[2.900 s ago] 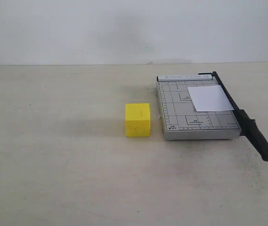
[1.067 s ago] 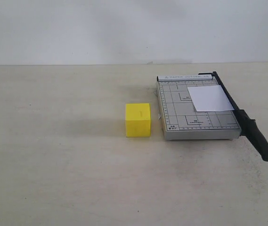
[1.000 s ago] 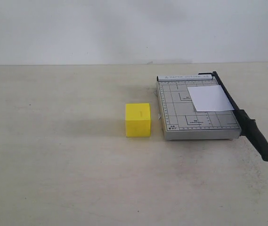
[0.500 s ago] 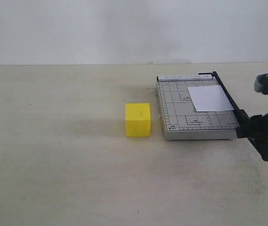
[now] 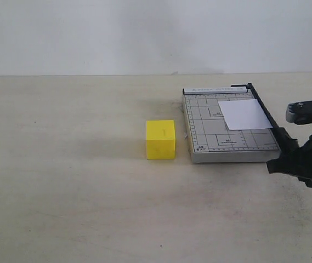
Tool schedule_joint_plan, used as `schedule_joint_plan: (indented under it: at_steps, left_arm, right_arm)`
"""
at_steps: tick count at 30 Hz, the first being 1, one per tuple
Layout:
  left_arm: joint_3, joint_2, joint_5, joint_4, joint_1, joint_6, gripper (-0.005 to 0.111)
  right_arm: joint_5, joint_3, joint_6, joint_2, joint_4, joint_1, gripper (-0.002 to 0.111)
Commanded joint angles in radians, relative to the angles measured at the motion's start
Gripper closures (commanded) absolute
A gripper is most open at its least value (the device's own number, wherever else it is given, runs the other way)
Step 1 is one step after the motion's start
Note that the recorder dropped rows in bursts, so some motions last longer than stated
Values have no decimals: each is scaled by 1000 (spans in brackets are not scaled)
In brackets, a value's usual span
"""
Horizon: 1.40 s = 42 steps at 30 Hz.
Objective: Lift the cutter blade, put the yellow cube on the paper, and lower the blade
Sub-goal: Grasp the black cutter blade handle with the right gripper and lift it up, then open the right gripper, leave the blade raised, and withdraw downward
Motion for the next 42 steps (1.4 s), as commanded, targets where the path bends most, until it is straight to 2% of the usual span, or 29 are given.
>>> schedule_joint_plan:
  at_steps: [1, 16, 25, 27, 30, 33, 36, 42]
  left_arm:
    - [-3, -4, -11, 0, -2, -6, 102]
    - [-3, -4, -11, 0, -2, -6, 102]
    - [-3, -4, -11, 0, -2, -6, 102]
    - [-3, -4, -11, 0, -2, -6, 102]
    - [-3, -4, -11, 0, -2, -6, 102]
    - [-3, -4, -11, 0, -2, -6, 102]
    - [-3, -4, -11, 0, -2, -6, 102]
    - [-3, -4, -11, 3, -2, -6, 102]
  right_arm:
    - [61, -9, 0, -32, 4, -7, 108]
    - [30, -90, -8, -358, 4, -7, 108]
    - [58, -101, -8, -376, 4, -7, 107]
    - [67, -101, -8, -376, 4, -7, 98]
    - [67, -101, -8, -376, 4, -7, 77]
    - [76, -101, -8, -378, 4, -7, 62]
    - [127, -101, -8, -407, 4, -7, 55]
    - [255, -101, -8, -556, -1, -7, 55]
